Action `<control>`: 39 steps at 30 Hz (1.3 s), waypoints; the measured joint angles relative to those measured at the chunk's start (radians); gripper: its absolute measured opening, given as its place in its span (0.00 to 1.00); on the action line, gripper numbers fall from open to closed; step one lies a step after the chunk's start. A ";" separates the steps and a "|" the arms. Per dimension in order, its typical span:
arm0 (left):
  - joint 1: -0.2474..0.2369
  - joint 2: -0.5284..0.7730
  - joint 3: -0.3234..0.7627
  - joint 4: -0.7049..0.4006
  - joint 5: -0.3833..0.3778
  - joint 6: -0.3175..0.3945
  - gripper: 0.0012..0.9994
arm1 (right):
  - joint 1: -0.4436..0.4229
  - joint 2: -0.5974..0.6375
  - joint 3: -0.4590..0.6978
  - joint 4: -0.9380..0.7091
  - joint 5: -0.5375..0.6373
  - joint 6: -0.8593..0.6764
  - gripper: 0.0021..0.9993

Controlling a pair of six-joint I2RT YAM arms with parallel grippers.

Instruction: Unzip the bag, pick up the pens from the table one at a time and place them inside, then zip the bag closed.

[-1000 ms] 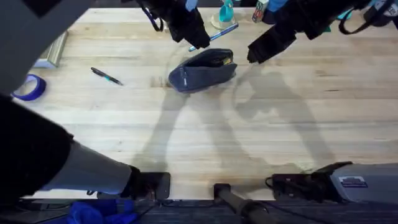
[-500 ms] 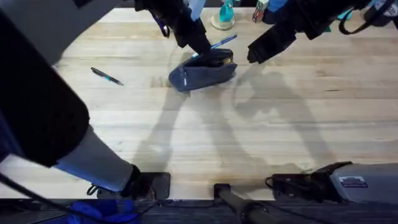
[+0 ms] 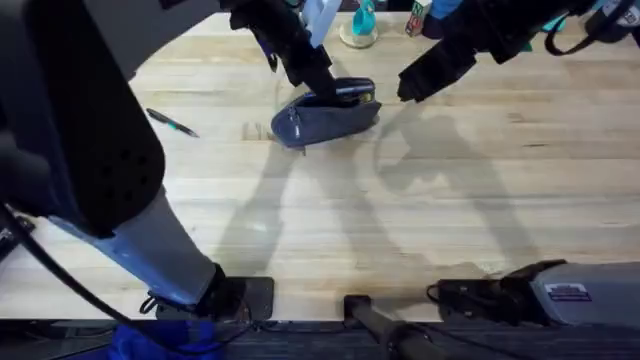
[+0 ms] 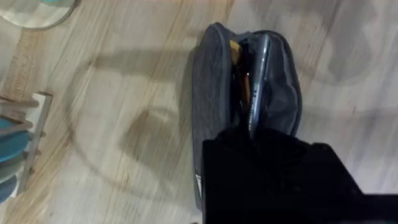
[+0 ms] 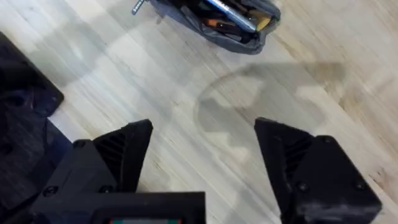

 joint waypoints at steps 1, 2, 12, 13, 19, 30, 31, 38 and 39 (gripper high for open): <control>0.000 0.001 0.000 -0.002 0.000 0.000 0.04 | 0.000 0.000 0.000 0.000 0.000 0.000 1.00; 0.000 0.003 0.000 -0.005 0.001 0.000 0.04 | 0.000 0.000 0.000 0.000 0.000 0.000 1.00; 0.000 0.003 0.000 -0.014 -0.007 -0.043 0.04 | 0.000 0.000 0.000 0.000 0.000 0.000 1.00; 0.000 0.003 0.000 -0.013 -0.012 -0.060 0.04 | 0.000 0.000 0.000 0.000 0.000 0.000 1.00; -0.002 0.003 0.000 -0.014 -0.026 -0.136 0.04 | 0.000 0.000 0.000 0.000 0.000 0.000 1.00; -0.052 0.003 0.000 -0.008 -0.150 -0.171 0.04 | 0.000 0.000 0.000 0.000 0.000 0.000 1.00; -0.052 0.003 0.000 -0.005 -0.154 -0.171 0.04 | 0.000 0.000 0.000 0.000 0.000 0.000 1.00; -0.052 0.003 0.000 0.003 -0.175 -0.174 0.04 | 0.000 0.000 0.000 0.000 0.000 0.000 1.00; -0.052 0.003 0.000 0.003 -0.176 -0.174 0.04 | 0.000 0.000 0.000 0.000 0.000 0.000 1.00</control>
